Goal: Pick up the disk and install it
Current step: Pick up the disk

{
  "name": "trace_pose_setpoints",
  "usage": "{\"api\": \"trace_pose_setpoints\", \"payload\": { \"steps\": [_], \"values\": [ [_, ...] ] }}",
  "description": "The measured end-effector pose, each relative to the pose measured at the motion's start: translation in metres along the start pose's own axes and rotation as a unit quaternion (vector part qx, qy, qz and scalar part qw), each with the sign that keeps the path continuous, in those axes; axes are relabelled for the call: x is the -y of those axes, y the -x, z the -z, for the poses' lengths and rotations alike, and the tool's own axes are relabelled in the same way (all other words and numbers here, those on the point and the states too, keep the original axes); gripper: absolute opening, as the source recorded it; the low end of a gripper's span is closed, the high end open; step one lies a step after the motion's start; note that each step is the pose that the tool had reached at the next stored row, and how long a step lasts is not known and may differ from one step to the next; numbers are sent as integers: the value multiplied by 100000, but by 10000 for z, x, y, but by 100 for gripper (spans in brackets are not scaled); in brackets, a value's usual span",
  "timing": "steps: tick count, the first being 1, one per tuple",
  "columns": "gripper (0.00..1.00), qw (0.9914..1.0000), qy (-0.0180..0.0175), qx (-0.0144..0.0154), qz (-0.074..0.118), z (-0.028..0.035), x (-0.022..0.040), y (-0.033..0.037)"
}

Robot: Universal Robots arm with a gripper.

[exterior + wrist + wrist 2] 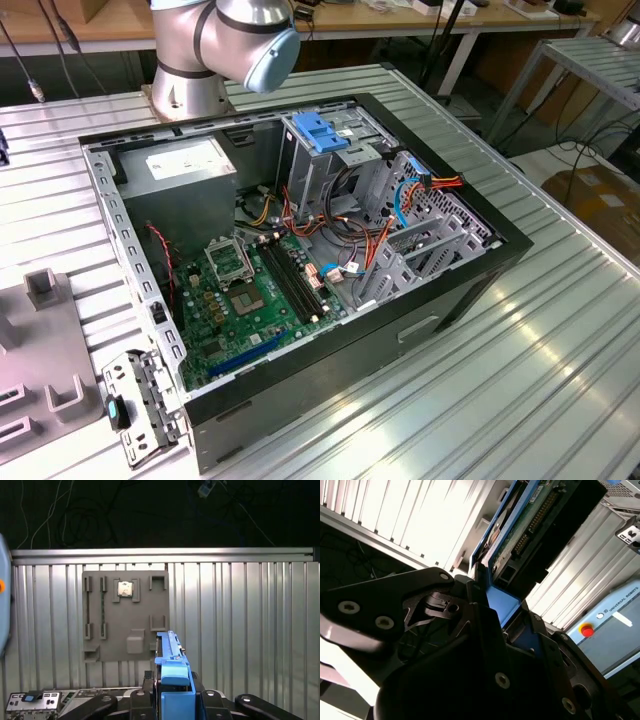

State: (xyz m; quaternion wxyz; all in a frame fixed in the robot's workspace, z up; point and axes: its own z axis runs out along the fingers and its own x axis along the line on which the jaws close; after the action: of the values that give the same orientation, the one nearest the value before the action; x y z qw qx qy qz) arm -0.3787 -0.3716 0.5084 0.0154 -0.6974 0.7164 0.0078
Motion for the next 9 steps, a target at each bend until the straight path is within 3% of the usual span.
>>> {"api": "trace_pose_setpoints", "payload": {
  "steps": [9],
  "values": [
    [37,100000,2,0,1,-3,108,3]
  ]
}}
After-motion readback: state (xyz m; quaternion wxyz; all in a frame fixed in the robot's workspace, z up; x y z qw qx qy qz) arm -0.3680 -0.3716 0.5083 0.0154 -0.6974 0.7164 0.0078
